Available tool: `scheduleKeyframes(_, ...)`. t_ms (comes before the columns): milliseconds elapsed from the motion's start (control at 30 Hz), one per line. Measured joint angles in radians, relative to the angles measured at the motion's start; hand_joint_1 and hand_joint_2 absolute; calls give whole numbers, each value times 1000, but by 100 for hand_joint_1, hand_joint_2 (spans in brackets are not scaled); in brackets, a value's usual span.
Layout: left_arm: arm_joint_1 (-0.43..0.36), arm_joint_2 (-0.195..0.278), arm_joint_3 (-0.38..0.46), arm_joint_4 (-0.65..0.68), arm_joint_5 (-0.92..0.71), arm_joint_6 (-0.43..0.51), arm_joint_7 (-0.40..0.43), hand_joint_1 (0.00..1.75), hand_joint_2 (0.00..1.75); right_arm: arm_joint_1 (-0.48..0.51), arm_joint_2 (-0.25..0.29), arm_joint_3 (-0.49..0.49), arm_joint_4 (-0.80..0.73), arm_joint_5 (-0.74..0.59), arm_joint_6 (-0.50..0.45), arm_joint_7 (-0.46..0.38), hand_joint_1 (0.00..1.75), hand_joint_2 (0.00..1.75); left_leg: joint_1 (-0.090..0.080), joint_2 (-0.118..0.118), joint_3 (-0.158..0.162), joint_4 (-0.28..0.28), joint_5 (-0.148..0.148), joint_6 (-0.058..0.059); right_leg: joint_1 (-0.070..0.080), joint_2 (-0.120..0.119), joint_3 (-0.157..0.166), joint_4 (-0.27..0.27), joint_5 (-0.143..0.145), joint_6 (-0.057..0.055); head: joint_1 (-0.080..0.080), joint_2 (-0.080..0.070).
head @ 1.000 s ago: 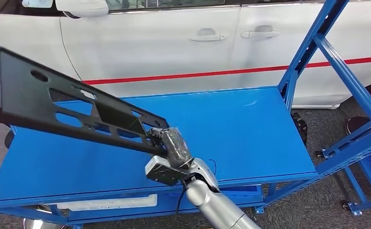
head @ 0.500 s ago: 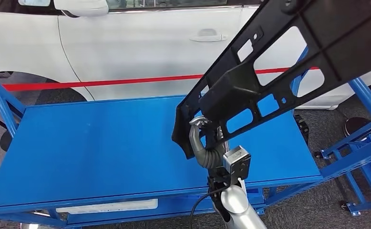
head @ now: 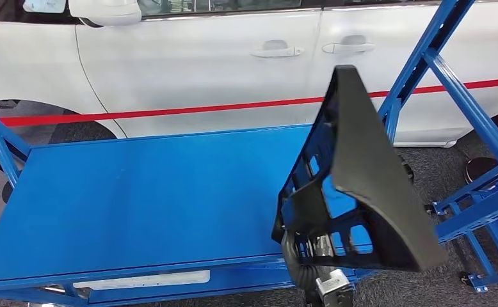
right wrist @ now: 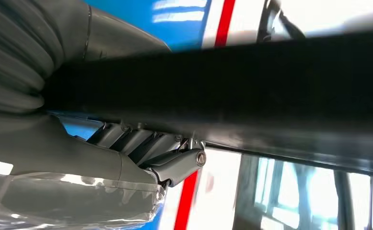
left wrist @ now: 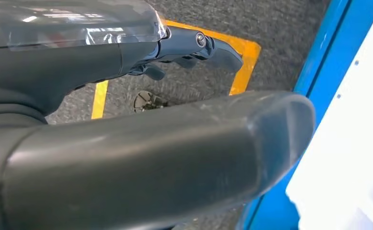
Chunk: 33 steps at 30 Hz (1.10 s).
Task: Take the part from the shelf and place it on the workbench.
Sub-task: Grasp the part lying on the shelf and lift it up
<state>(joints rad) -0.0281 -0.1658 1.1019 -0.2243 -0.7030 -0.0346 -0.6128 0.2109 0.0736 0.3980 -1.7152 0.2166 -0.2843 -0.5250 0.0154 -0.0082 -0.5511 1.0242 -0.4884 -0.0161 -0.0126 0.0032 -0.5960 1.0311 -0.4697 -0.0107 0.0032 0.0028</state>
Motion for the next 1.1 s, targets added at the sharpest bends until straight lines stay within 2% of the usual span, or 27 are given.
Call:
scheduleKeyframes(33,0,-1,3,0,0,0,1,0,0,16,0,-7,-6,10,-14,-10,175,175,1,1,-5,17,-19,-4,-1,-2,-1,-3,3,-7,-2,0)
scheduleKeyframes(67,1,-1,5,0,-1,0,2,0,0,33,0,-13,-13,21,-26,-22,175,175,2,2,-19,57,-52,-8,-2,-4,-3,-6,7,-14,-3,0)
scheduleKeyframes(133,1,-2,9,0,-4,-1,4,0,0,62,1,-21,-23,37,-44,-41,175,175,3,3,-61,179,-132,-13,0,-7,-11,-6,13,-23,-6,0)
scheduleKeyframes(167,1,-3,12,0,-6,-1,5,0,0,75,1,-24,-27,41,-49,-48,175,175,3,3,-78,235,-160,-14,3,-8,-17,-6,16,-25,-6,0)
scheduleKeyframes(200,1,-3,13,0,-8,-1,5,0,0,84,1,-27,-29,42,-52,-52,175,175,3,3,-78,259,-168,-13,5,-9,-22,-4,20,-26,-6,0)
scheduleKeyframes(233,1,-4,15,0,-10,-1,6,0,0,91,1,-29,-30,42,-53,-54,175,175,3,3,-61,245,-158,-11,7,-9,-28,-3,25,-27,-6,0)
scheduleKeyframes(267,0,-4,17,0,-11,-1,6,0,0,97,1,-31,-32,43,-53,-55,175,175,2,3,-25,192,-132,-6,8,-8,-33,-1,29,-26,-6,0)
scheduleKeyframes(333,-4,-4,19,0,-14,-1,7,0,0,103,3,-34,-36,44,-54,-55,175,175,-4,4,63,45,-82,7,11,-7,-40,1,39,-21,-6,0)
scheduleKeyframes(367,-7,-4,20,0,-15,-1,7,0,0,105,4,-35,-38,44,-55,-56,175,175,-8,4,90,-6,-67,13,11,-7,-42,1,45,-15,-6,0)
scheduleKeyframes(400,-9,-4,21,0,-17,-1,7,0,0,105,5,-36,-38,44,-55,-57,175,175,-12,5,101,-31,-61,18,10,-8,-42,0,51,-8,-6,0)
scheduleKeyframes(467,-10,-4,22,0,-20,-2,7,0,0,106,8,-38,-39,45,-55,-59,175,175,-16,4,96,-37,-47,28,8,-9,-43,-5,64,6,-6,0)
scheduleKeyframes(500,-9,-5,23,0,-22,-3,8,0,0,107,8,-38,-41,46,-56,-61,175,175,-15,7,92,-41,-35,34,6,-8,-45,-4,62,11,-5,0)
scheduleKeyframes(533,-10,-5,23,0,-23,-4,8,0,0,107,9,-38,-43,47,-57,-63,175,175,-12,9,84,-46,-23,42,6,-7,-52,7,44,16,-4,0)
scheduleKeyframes(567,-10,-5,23,0,-24,-5,8,0,0,108,9,-38,-46,48,-58,-64,175,175,-9,12,74,-51,-9,48,5,-5,-63,36,8,20,-2,0)
scheduleKeyframes(633,-12,-5,24,0,-27,-7,9,0,0,108,9,-39,-48,51,-59,-66,175,175,-8,16,49,-52,11,56,1,-4,-94,144,-93,28,1,0)
scheduleKeyframes(667,-12,-5,24,0,-29,-9,9,0,0,108,9,-39,-49,52,-59,-66,175,175,-8,17,36,-50,20,55,-1,-4,-106,204,-127,32,2,0)
scheduleKeyframes(700,-12,-5,24,0,-30,-10,9,0,0,108,9,-40,-49,53,-60,-66,175,175,-8,18,23,-47,29,53,-3,-4,-108,247,-139,36,3,0)
scheduleKeyframes(733,-12,-5,24,0,-31,-10,10,0,0,108,9,-40,-49,54,-61,-66,175,175,-8,18,9,-43,36,51,-5,-4,-95,259,-129,39,3,0)
scheduleKeyframes(767,-12,-5,24,0,-32,-11,10,0,0,108,9,-40,-49,55,-62,-66,175,175,-7,19,-5,-37,43,47,-7,-4,-63,235,-103,41,3,0)
scheduleKeyframes(800,-12,-5,24,0,-33,-12,12,0,0,107,9,-40,-49,56,-63,-66,175,175,-6,18,-18,-30,48,43,-10,-4,-15,178,-77,42,4,0)
scheduleKeyframes(867,-12,-5,24,0,-37,-12,14,0,0,106,9,-40,-50,59,-64,-66,175,175,-7,17,-39,-13,55,33,-10,-2,83,41,-64,37,4,0)
scheduleKeyframes(900,-13,-5,24,0,-39,-12,14,0,0,105,9,-40,-51,59,-64,-66,175,175,-8,16,-44,-8,58,27,-8,-1,109,-4,-70,32,4,0)
scheduleKeyframes(933,-13,-5,24,0,-41,-12,15,0,0,104,9,-40,-52,60,-65,-66,175,175,-9,16,-47,-5,64,21,-4,0,119,-25,-77,25,4,0)
scheduleKeyframes(1000,-12,-5,25,0,-45,-12,18,0,0,104,9,-40,-53,61,-65,-66,175,175,-6,14,-52,-3,71,6,-3,-2,109,-29,-67,7,5,0)
scheduleKeyframes(1033,-11,-4,25,0,-47,-12,19,0,0,103,9,-40,-53,61,-64,-65,175,175,-5,13,-59,6,59,-1,-4,-3,100,-30,-58,-3,4,0)
scheduleKeyframes(1067,-11,-4,26,0,-49,-12,21,0,0,103,10,-40,-53,61,-63,-65,175,175,-3,12,-70,30,28,-6,-6,-6,90,-33,-47,-13,3,0)
scheduleKeyframes(1100,-11,-3,26,0,-51,-13,23,0,0,103,10,-40,-53,61,-61,-64,175,175,-2,11,-84,75,-19,-10,-6,-8,79,-33,-37,-21,1,0)
